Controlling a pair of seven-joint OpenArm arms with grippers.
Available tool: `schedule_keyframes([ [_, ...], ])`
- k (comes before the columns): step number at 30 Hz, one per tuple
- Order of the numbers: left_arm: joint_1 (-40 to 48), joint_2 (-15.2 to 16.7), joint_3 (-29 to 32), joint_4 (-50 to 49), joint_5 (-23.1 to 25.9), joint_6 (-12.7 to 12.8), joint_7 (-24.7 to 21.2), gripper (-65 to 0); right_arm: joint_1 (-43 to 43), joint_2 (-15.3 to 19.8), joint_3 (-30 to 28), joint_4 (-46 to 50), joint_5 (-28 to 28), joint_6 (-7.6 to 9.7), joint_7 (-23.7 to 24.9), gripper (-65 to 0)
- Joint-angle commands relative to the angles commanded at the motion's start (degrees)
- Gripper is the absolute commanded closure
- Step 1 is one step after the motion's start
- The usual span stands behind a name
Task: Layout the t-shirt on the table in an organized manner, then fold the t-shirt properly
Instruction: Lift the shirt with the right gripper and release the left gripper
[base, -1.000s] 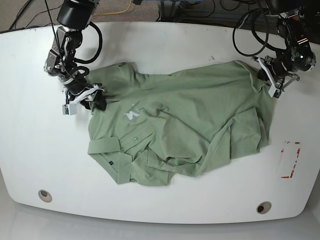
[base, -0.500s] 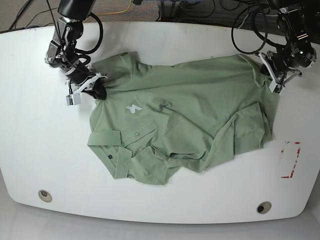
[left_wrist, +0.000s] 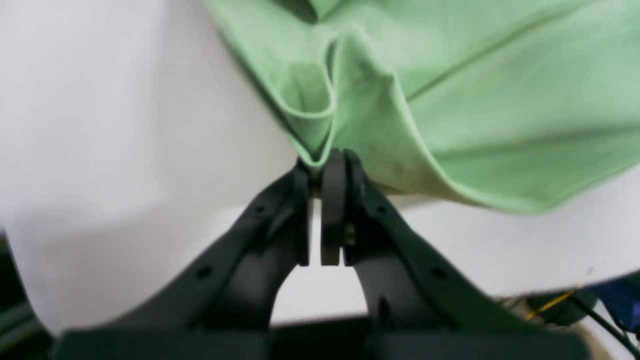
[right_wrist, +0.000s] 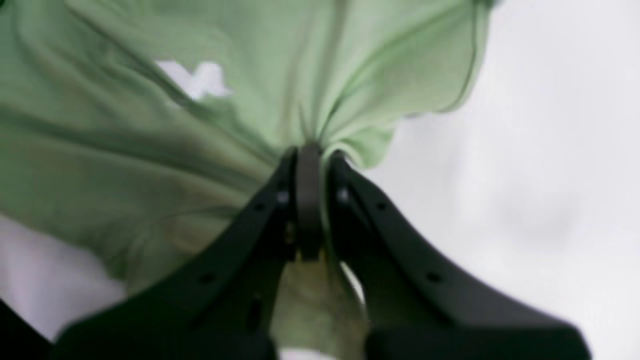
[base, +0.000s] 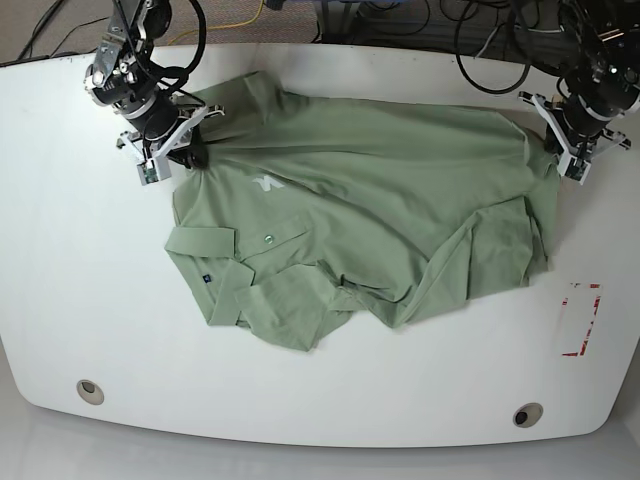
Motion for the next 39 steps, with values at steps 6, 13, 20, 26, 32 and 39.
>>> schedule_keyframes([
  [6, 0.0, 0.7, -7.0, 0.3, -0.1, 0.0, 0.0, 0.0, -3.5, -0.4, 1.0, 3.3, 3.1, 0.09, 0.5, 0.0],
  [13, -6.9, 0.5, -6.9, 0.0, 0.4, 0.0, 0.0, 0.0, -0.4, 2.7, 2.6, 3.1, 8.7, -0.18, 0.3, 0.0],
  [20, -20.0, 0.9, -0.8, 0.1, 0.3, 0.0, 0.2, 0.0, 9.1, 3.7, 2.5, 3.1, 8.9, -0.53, -1.9, 0.0],
  [26, -31.2, 0.9, 5.5, -0.1, 0.3, 0.0, 0.3, 0.0, 20.8, 6.4, 2.5, 2.3, 8.9, -0.53, -6.3, 0.0],
  [32, -44.3, 0.6, 12.7, -0.2, 0.5, 0.0, 2.3, 0.0, 36.7, 8.9, 1.5, -0.4, 6.8, -0.44, -10.5, 0.0],
  [39, -63.8, 0.6, 17.8, -1.4, 0.6, 0.0, 8.0, 0.0, 54.4, 14.0, -4.9, -7.1, 4.0, -0.09, -10.7, 0.0],
])
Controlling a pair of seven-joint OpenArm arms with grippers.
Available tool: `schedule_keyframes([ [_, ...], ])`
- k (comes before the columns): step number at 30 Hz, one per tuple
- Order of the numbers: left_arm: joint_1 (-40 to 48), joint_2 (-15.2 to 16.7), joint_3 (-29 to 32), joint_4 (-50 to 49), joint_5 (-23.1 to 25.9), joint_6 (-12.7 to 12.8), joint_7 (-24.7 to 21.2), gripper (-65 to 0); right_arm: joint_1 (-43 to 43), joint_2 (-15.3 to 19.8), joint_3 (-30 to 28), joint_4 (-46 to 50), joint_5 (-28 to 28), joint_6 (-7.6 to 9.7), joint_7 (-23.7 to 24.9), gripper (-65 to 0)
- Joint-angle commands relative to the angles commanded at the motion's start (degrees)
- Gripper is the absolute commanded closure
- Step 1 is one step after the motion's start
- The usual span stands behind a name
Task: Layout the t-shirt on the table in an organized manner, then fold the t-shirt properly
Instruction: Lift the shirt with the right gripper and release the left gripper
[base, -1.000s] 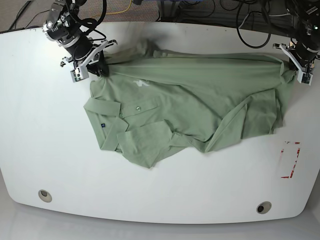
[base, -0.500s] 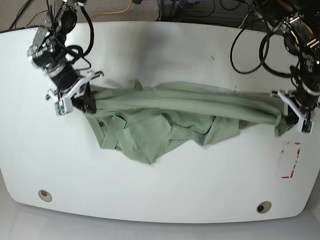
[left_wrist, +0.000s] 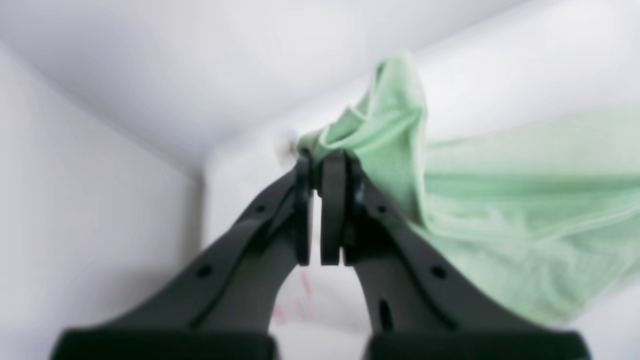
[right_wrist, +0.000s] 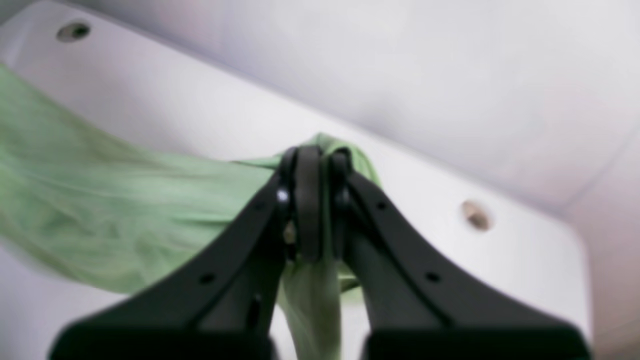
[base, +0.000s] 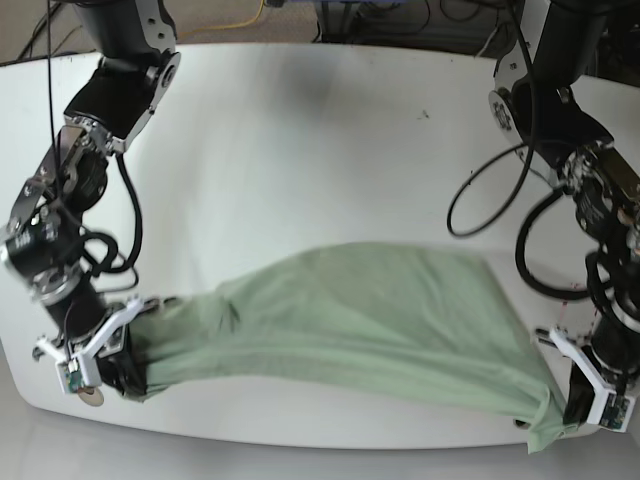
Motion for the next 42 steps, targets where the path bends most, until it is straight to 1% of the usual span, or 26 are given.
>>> schedule_keyframes([
  [3, -5.5, -0.1, 1.8, -0.3, 0.0, 0.0, 0.0, 0.0, 5.6, 2.2, -1.8, -2.0, 0.0, 0.0, 0.0, 0.0],
  [7, -11.1, -0.2, 2.2, -1.1, 0.0, 0.0, 0.0, 0.0, 12.0, 4.0, -4.2, -4.8, 0.3, 0.0, 0.1, 0.0],
  [11, -16.1, -2.0, 2.3, -2.5, 0.0, 0.0, 0.0, 0.0, 18.5, 5.7, -6.3, -7.7, 0.3, 0.0, 0.1, 0.0],
  [14, -18.3, -2.2, 2.2, -3.7, 0.0, 0.0, 0.0, 0.0, 21.8, 6.6, -6.9, -8.9, 0.1, 0.0, 0.1, 0.0],
  [17, -19.3, -3.5, 2.1, -4.3, 0.0, 0.0, 0.0, 0.0, 24.0, 7.3, -6.9, -9.8, 0.2, 0.0, 0.1, 0.0],
  [19, -19.3, -4.1, 2.1, -4.3, 0.0, 0.0, 0.0, 0.0, 24.4, 7.8, -6.9, -9.8, 0.2, 0.0, 0.1, 0.0],
  [23, -19.1, -4.2, 0.3, -4.1, 0.0, 0.0, 0.0, 0.0, 24.5, 8.7, -6.8, -9.6, 0.4, -0.09, 0.1, 0.0],
  [27, -19.0, -4.2, -1.8, -4.1, 0.0, 0.0, 0.0, 0.0, 24.4, 8.8, -6.5, -9.4, 0.4, 0.0, 0.0, 0.0],
  [30, -19.0, -4.1, -1.8, -4.0, 0.0, 0.0, 0.2, 0.0, 24.4, 9.4, -6.5, -8.0, 0.4, 0.0, -0.1, 0.0],
  [33, -19.0, -4.0, -1.8, -4.0, -0.2, 0.0, 2.7, 0.0, 24.1, 9.8, -6.6, -5.9, 0.4, -0.09, -0.3, 0.0],
  [35, -19.0, -3.9, -1.8, -3.9, -0.3, 0.0, 3.6, 0.0, 23.2, 9.8, -6.5, -5.3, 0.4, -0.09, -0.9, 0.0],
  [39, -18.5, -3.9, -1.9, -3.8, -0.4, 0.0, 3.9, 0.0, 20.8, 9.8, -6.4, -2.5, 0.4, 0.09, -1.8, 0.0],
  [42, -15.6, -4.0, -1.8, -3.8, -0.5, 0.0, 3.9, 0.0, 17.5, 9.8, -6.1, -0.8, 0.4, 0.09, -1.8, 0.0],
])
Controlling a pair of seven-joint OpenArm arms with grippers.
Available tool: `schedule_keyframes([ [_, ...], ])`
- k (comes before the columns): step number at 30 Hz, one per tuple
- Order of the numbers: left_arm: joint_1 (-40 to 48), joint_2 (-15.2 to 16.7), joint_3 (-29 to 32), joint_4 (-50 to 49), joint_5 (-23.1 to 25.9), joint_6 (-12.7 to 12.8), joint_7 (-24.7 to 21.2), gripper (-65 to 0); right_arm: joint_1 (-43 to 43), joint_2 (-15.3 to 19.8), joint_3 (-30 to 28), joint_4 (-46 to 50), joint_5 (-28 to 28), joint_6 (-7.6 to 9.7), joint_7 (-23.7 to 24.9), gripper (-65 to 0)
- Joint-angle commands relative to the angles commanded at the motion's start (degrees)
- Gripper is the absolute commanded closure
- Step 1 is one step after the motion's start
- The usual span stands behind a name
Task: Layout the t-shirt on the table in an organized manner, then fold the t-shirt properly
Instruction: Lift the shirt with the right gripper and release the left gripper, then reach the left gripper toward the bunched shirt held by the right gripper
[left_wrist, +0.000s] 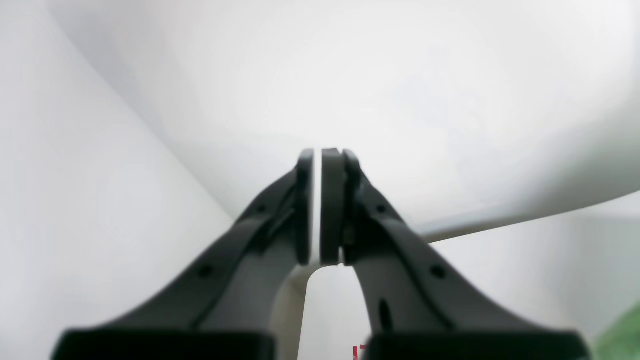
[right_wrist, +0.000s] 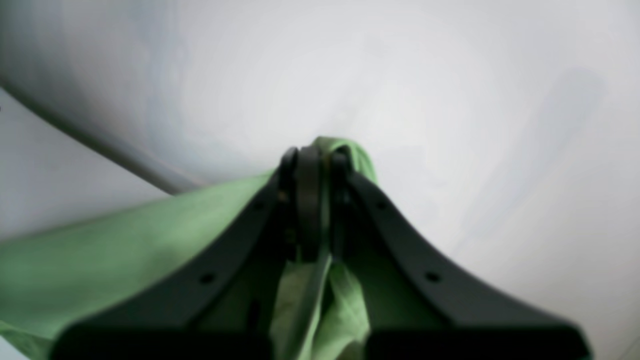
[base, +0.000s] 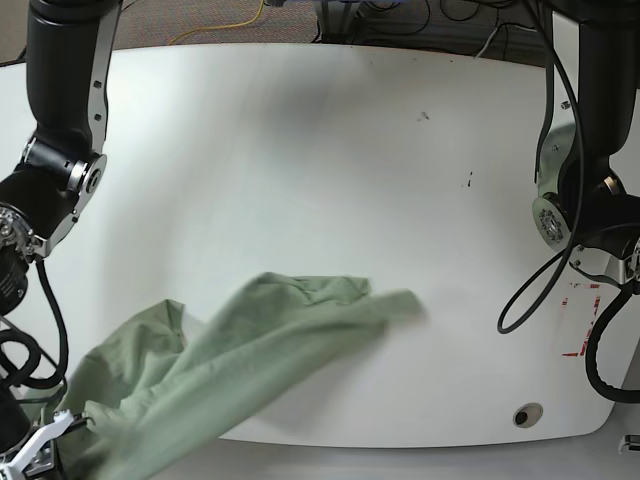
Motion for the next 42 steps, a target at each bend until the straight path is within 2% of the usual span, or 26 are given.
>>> schedule_keyframes([
  [3, 3.0, 0.0, 0.0, 0.0, 0.0, 0.0, 0.0, 0.0, -4.7, -0.3, 2.2, 2.1, 1.3, 0.0, 0.0, 0.0],
  [10, 13.3, 0.1, -0.1, 0.0, -0.1, 0.0, -0.1, 0.0, -13.9, -0.4, 2.7, 5.4, 4.6, -0.53, 0.0, 0.0],
  [16, 23.2, 0.3, -2.5, 0.6, -0.1, 0.0, -0.4, 0.0, -17.9, -3.0, 2.5, 7.6, 5.4, -0.53, -0.4, 0.0],
  [19, 27.5, 2.0, -4.2, 0.6, -0.1, 0.0, -0.4, 0.0, -18.5, -3.9, 2.3, 7.6, 5.5, -0.35, -1.3, 0.0],
  [22, 33.5, 2.3, -7.8, 0.7, -0.1, 0.0, -0.5, 0.0, -19.7, -6.2, 2.1, 7.6, 5.5, -0.35, -1.5, 0.0],
  [27, 40.4, 2.2, -12.2, 0.6, 0.1, 0.0, -2.7, 0.0, -21.2, -8.3, -3.1, 7.6, 4.9, -0.53, -1.5, 0.0],
  [31, 47.1, -0.4, -14.5, 0.6, 0.0, 0.0, -4.0, 0.0, -25.8, -12.3, -4.0, 8.8, 4.9, -0.53, -1.5, 0.0],
  [35, 51.7, -0.9, -18.4, 0.4, 0.0, 0.0, -5.5, 0.0, -30.8, -15.5, -6.2, 8.9, 4.8, -0.53, -1.5, 0.0],
  [40, 56.6, -0.7, -18.9, 0.4, 0.0, 0.0, -7.1, 0.0, -35.1, -18.6, -7.3, 9.4, 4.7, -0.53, -1.4, 0.0],
  [42, 57.3, 0.4, -18.3, 0.3, 0.0, 0.0, -7.2, 0.0, -36.1, -19.3, -7.2, 9.7, 4.7, -0.53, -1.4, 0.0],
])
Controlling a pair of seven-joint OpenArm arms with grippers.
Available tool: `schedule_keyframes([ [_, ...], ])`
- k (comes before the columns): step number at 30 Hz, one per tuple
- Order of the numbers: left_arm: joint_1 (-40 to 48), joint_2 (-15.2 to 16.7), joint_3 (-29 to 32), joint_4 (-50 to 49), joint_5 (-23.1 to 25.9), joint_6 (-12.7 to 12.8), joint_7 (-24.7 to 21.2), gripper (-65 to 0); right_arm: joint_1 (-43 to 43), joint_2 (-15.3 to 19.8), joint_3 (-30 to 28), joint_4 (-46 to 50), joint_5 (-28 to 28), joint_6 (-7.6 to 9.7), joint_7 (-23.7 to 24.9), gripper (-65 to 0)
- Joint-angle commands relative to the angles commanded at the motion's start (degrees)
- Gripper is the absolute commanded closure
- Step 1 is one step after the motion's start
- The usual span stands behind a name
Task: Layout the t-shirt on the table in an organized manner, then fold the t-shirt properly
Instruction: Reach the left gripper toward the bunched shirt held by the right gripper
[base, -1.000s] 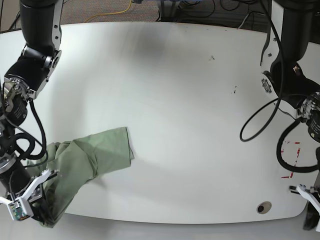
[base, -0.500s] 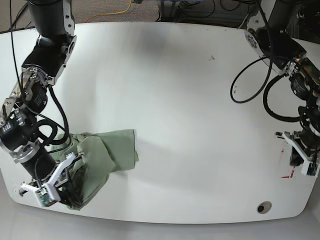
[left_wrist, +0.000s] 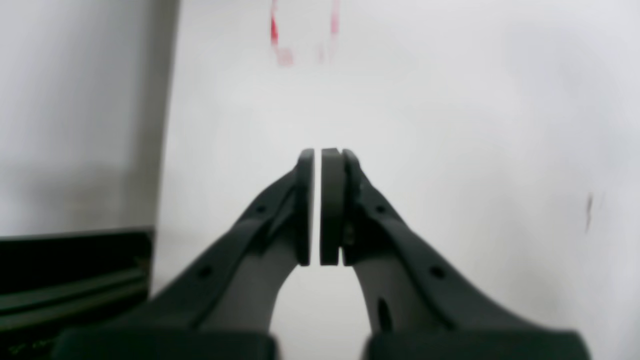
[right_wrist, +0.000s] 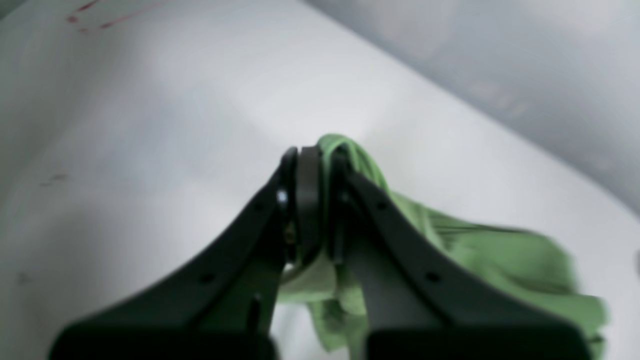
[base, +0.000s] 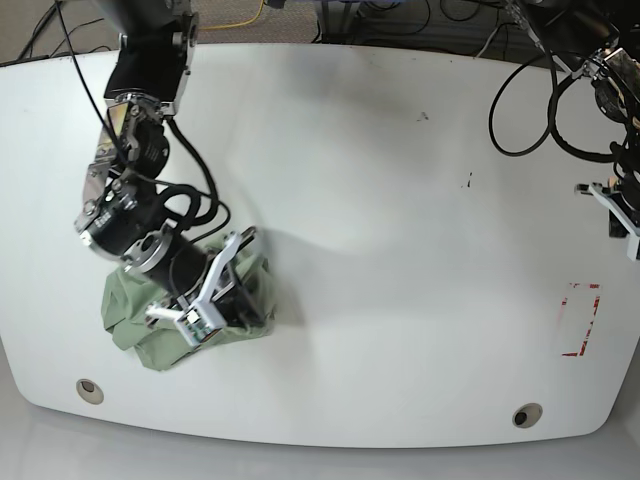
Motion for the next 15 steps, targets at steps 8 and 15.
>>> schedule_keyframes([
  [8, -2.0, 8.4, 10.0, 0.0, 0.1, 0.0, -0.3, -24.2, -0.9, 0.6, 0.3, 0.3, -5.1, 0.18, 0.2, 0.0],
  [15, -5.6, 16.5, 21.4, -2.5, 0.4, 0.0, -1.9, -34.7, -0.2, 6.5, 2.0, 1.0, -6.2, 0.09, 0.2, 0.0],
])
